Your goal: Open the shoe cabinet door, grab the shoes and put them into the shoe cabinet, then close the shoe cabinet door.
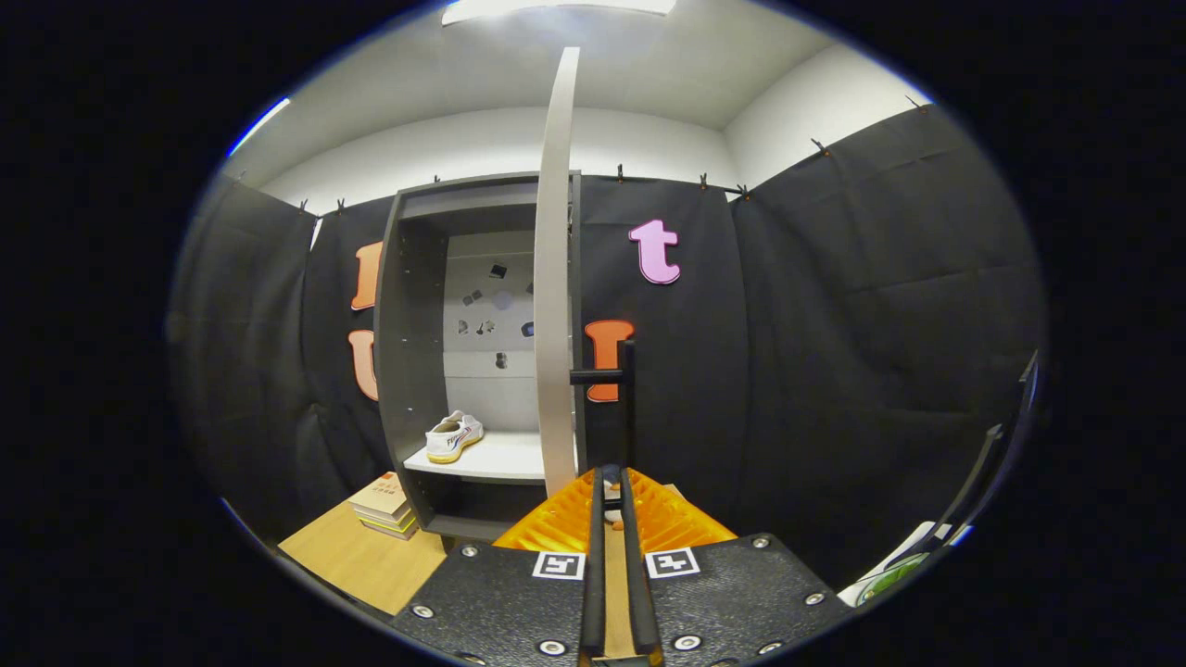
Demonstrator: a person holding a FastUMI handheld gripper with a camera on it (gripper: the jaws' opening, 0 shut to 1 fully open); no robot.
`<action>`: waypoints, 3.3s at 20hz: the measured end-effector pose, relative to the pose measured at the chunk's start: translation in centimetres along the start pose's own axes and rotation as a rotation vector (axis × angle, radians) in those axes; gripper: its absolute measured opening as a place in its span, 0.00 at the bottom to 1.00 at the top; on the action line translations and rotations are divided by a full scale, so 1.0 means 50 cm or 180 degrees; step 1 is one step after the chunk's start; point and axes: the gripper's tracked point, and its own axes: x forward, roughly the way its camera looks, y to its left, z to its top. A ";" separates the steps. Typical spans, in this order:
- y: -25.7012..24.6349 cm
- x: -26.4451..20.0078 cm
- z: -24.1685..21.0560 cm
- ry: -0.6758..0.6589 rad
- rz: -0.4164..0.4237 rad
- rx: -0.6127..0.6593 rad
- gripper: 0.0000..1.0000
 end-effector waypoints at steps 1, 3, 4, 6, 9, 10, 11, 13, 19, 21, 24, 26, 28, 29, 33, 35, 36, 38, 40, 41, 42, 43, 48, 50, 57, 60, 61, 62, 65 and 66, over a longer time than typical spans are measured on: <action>0.001 -0.008 0.002 -0.0003 -0.0026 -0.0006 0.10; 0.015 -0.023 0.007 0.0001 -0.0084 -0.0027 0.10; 0.026 -0.030 0.003 0.0009 -0.0102 -0.0034 0.10; 0.061 -0.047 0.003 0.0001 -0.0080 -0.0015 0.11; 0.129 -0.069 -0.024 0.0087 0.0005 -0.0013 0.22; 0.151 -0.073 -0.042 0.0174 0.0039 -0.0004 0.26; 0.170 -0.082 -0.057 0.0231 0.0048 0.0013 0.32; 0.203 -0.092 -0.084 0.0344 0.0065 0.0056 0.42; 0.283 -0.091 -0.194 0.0665 0.0070 0.0194 0.60; 0.305 -0.075 -0.232 0.0739 0.0095 0.0220 0.60; 0.333 -0.048 -0.303 0.0901 0.0188 0.0351 0.60; 0.341 -0.023 -0.354 0.0991 0.0227 0.0434 0.60; 0.352 0.002 -0.412 0.1117 0.0260 0.0570 0.60; 0.356 0.014 -0.445 0.1197 0.0266 0.0602 0.61; 0.377 0.066 -0.561 0.1436 0.0306 0.0647 0.64; 0.389 0.087 -0.617 0.1555 0.0344 0.0681 0.65; 0.393 0.097 -0.645 0.1607 0.0357 0.0695 0.62; 0.395 0.115 -0.700 0.1708 0.0370 0.0705 0.57; 0.400 0.133 -0.752 0.1802 0.0388 0.0742 0.53; 0.402 0.147 -0.773 0.1817 0.0384 0.0752 0.49; 0.400 0.159 -0.792 0.1830 0.0377 0.0744 0.46; 0.400 0.172 -0.813 0.1853 0.0370 0.0730 0.44; 0.416 0.223 -0.885 0.1963 0.0407 0.0771 0.38; 0.423 0.243 -0.896 0.1943 0.0423 0.0784 0.38; 0.445 0.298 -0.924 0.1968 0.0439 0.0730 0.20; 0.449 0.303 -0.923 0.2004 0.0426 0.0712 0.03; 0.447 0.304 -0.916 0.2015 0.0409 0.0680 0.03; 0.447 0.306 -0.909 0.2024 0.0398 0.0675 0.02; 0.433 0.306 -0.880 0.2050 0.0387 0.0713 0.02; 0.434 0.301 -0.871 0.2061 0.0385 0.0729 0.02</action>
